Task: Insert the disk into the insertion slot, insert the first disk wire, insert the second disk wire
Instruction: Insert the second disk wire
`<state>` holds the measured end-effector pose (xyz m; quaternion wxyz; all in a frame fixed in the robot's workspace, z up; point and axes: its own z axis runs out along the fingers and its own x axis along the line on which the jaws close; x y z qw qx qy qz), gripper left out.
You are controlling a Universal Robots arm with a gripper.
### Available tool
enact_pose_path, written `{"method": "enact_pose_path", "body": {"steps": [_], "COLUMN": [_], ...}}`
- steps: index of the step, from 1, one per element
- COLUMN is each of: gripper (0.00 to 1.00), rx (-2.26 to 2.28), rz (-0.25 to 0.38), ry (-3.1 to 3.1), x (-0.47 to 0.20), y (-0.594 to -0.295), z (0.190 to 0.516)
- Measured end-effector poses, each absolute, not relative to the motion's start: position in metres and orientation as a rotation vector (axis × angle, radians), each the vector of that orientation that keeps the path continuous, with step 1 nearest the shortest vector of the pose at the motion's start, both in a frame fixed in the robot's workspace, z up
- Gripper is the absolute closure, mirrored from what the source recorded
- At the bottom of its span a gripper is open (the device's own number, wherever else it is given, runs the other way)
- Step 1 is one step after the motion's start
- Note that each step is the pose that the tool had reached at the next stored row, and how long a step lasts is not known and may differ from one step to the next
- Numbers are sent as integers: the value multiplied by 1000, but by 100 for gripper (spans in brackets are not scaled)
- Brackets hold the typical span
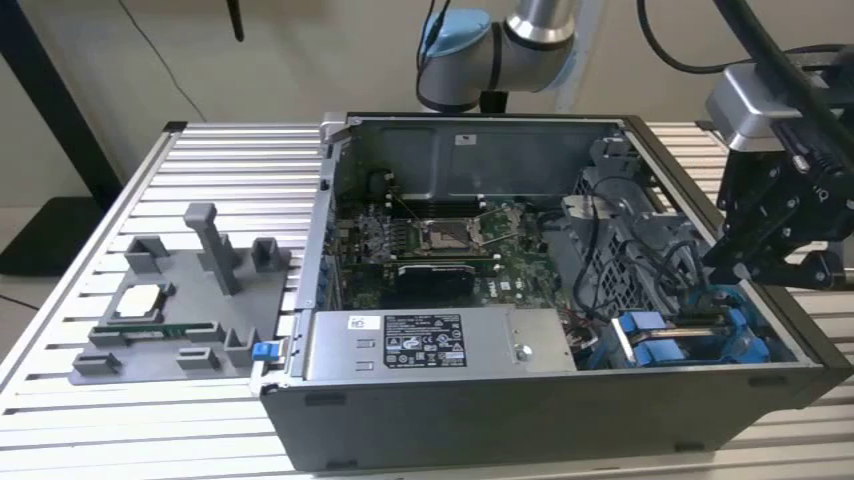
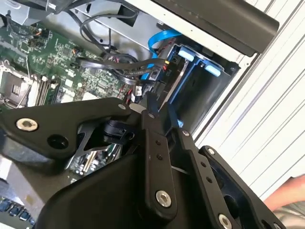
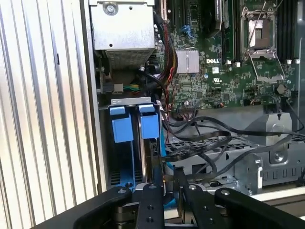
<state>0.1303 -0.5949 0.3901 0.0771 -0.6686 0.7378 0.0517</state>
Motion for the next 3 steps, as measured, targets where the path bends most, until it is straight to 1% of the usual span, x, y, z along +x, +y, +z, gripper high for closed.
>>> {"method": "enact_pose_path", "body": {"steps": [3], "gripper": [0], "rx": [-2003], "rz": [155], "ry": [2210], "x": [130], "y": [-595], "z": [390]}}
